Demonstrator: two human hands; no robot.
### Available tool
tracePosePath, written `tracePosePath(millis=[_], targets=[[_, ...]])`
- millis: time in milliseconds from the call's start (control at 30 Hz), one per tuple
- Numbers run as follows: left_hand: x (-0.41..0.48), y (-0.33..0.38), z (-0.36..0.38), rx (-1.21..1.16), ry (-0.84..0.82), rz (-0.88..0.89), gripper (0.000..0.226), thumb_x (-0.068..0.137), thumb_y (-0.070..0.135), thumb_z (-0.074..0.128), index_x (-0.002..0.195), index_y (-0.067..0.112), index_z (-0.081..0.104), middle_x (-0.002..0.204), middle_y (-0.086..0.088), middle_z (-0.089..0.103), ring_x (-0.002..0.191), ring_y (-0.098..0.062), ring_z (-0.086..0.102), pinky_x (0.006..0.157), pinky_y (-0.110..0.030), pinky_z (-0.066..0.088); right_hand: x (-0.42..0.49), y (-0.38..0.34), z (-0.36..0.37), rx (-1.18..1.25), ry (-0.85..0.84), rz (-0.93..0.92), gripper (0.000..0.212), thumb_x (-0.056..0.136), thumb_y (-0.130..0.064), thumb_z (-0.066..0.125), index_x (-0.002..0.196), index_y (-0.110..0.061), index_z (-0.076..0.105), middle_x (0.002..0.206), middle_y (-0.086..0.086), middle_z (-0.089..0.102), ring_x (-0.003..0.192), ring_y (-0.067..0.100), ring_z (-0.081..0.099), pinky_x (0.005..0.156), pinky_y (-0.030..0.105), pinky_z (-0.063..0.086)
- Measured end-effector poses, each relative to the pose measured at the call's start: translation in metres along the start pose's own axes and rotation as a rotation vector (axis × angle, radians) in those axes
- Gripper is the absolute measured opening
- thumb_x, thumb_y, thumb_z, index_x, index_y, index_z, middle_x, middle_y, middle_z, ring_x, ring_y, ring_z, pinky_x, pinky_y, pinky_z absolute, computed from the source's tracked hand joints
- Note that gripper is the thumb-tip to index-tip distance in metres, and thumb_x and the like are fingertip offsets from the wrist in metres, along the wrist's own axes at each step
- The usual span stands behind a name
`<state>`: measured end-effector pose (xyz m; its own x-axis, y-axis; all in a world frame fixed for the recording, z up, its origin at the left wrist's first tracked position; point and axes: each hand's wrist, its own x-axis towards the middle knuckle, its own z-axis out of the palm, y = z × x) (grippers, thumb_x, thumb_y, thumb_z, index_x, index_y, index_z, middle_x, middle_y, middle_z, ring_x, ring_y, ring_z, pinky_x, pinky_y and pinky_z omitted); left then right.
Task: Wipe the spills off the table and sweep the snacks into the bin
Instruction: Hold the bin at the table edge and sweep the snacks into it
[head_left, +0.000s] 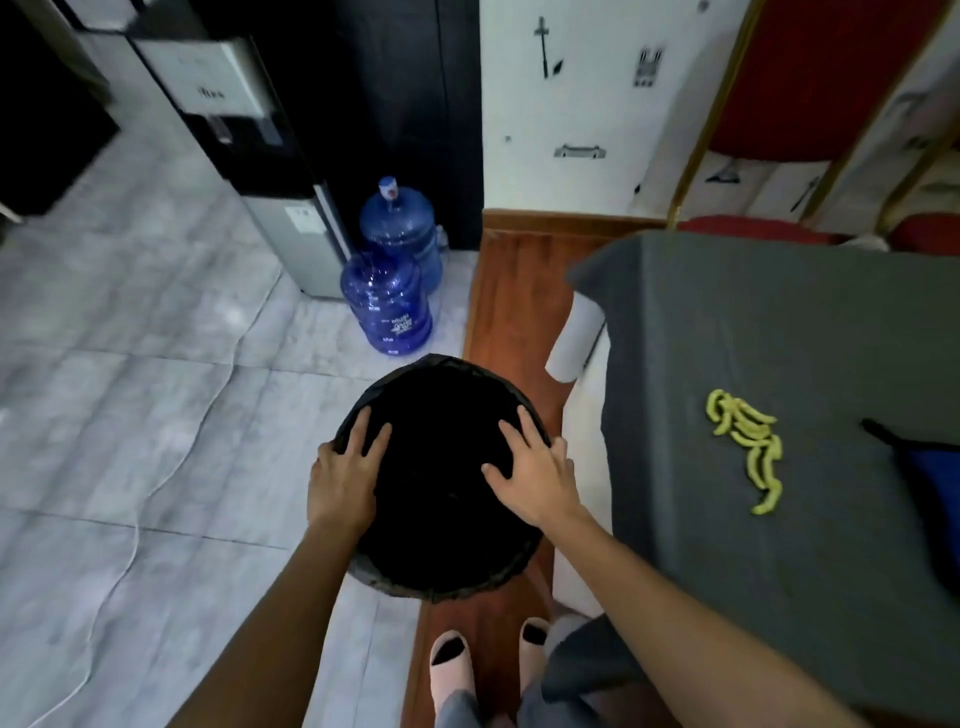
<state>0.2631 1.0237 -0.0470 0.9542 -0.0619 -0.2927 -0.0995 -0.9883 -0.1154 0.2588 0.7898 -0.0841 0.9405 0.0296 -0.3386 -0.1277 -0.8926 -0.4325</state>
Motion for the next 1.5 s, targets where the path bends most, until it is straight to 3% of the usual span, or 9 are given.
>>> tracePosePath(millis=[233, 333, 633, 767, 900, 1067, 1167, 1267, 1500], targets=[[-0.03, 0.011, -0.068, 0.041, 0.049, 0.082, 0.067, 0.09, 0.009, 0.053, 0.145, 0.033, 0.024, 0.159, 0.001, -0.003, 0.107, -0.035, 0.043, 0.085, -0.04, 0.05, -0.039, 0.002, -0.046, 0.108, 0.025, 0.04, 0.069, 0.09, -0.051, 0.048, 0.15, -0.028, 0.022, 0.16, -0.011, 0.005, 0.128, 0.044, 0.032, 0.102, 0.047, 0.036], [-0.032, 0.022, -0.082, 0.083, 0.05, 0.107, 0.072, 0.09, 0.006, 0.052, 0.147, 0.036, 0.02, 0.159, 0.002, -0.005, 0.11, -0.033, 0.042, 0.085, -0.037, 0.05, -0.049, 0.007, -0.052, 0.142, 0.061, 0.065, 0.068, 0.09, -0.05, 0.048, 0.15, -0.025, 0.025, 0.161, -0.001, 0.008, 0.134, 0.042, 0.031, 0.112, 0.046, 0.023], [-0.024, 0.051, -0.119, 0.213, 0.154, 0.141, 0.074, 0.091, 0.005, 0.05, 0.149, 0.034, 0.014, 0.16, 0.005, -0.007, 0.114, -0.031, 0.044, 0.088, -0.031, 0.043, -0.072, 0.018, -0.047, 0.349, 0.098, 0.179, 0.071, 0.089, -0.049, 0.053, 0.15, -0.026, 0.026, 0.161, 0.003, 0.004, 0.141, 0.039, 0.021, 0.115, 0.047, 0.023], [-0.022, 0.056, -0.136, 0.241, 0.176, 0.188, 0.066, 0.095, 0.009, 0.046, 0.148, 0.036, 0.018, 0.16, 0.005, -0.004, 0.119, -0.034, 0.041, 0.089, -0.033, 0.042, -0.08, 0.02, -0.049, 0.525, 0.144, 0.194, 0.071, 0.088, -0.044, 0.059, 0.149, -0.021, 0.031, 0.159, 0.006, 0.014, 0.142, 0.03, 0.026, 0.115, 0.042, 0.026], [-0.019, 0.07, -0.155, 0.249, 0.178, 0.213, 0.059, 0.097, 0.01, 0.043, 0.146, 0.037, 0.024, 0.16, 0.004, -0.001, 0.124, -0.037, 0.036, 0.089, -0.034, 0.041, -0.087, 0.028, -0.069, 0.626, 0.223, 0.169, 0.061, 0.089, -0.031, 0.062, 0.144, -0.015, 0.04, 0.148, 0.007, 0.04, 0.136, 0.025, 0.037, 0.112, 0.032, 0.029], [-0.02, 0.092, -0.161, 0.268, 0.176, 0.21, 0.051, 0.096, 0.011, 0.046, 0.141, 0.033, 0.036, 0.16, 0.001, 0.005, 0.125, -0.038, 0.032, 0.083, -0.035, 0.044, -0.097, 0.059, -0.109, 0.467, 0.355, 0.123, 0.049, 0.092, -0.02, 0.059, 0.138, -0.009, 0.048, 0.139, 0.01, 0.05, 0.129, 0.024, 0.044, 0.105, 0.023, 0.028], [-0.015, 0.101, -0.159, 0.249, 0.155, 0.202, 0.048, 0.098, 0.012, 0.041, 0.141, 0.034, 0.037, 0.16, 0.002, 0.005, 0.128, -0.04, 0.028, 0.087, -0.038, 0.044, -0.107, 0.094, -0.13, 0.303, 0.416, 0.178, 0.045, 0.091, -0.017, 0.056, 0.135, -0.008, 0.052, 0.137, 0.013, 0.051, 0.129, 0.027, 0.043, 0.108, 0.03, 0.029], [-0.007, 0.101, -0.154, 0.196, 0.13, 0.184, 0.046, 0.099, 0.014, 0.039, 0.141, 0.035, 0.038, 0.16, 0.003, 0.004, 0.131, -0.041, 0.025, 0.091, -0.04, 0.042, -0.119, 0.135, -0.148, 0.141, 0.483, 0.32, 0.044, 0.09, -0.022, 0.055, 0.134, -0.013, 0.053, 0.138, 0.012, 0.049, 0.129, 0.031, 0.041, 0.105, 0.038, 0.034], [0.01, 0.1, -0.144, 0.015, 0.106, 0.161, 0.051, 0.095, 0.008, 0.038, 0.135, 0.039, 0.045, 0.158, 0.008, 0.014, 0.125, -0.044, 0.031, 0.086, -0.045, 0.043, -0.151, 0.231, -0.184, -0.07, 0.481, 0.746, 0.063, 0.088, -0.036, 0.057, 0.145, -0.023, 0.034, 0.157, 0.015, 0.017, 0.144, 0.037, 0.008, 0.114, 0.055, 0.013]])
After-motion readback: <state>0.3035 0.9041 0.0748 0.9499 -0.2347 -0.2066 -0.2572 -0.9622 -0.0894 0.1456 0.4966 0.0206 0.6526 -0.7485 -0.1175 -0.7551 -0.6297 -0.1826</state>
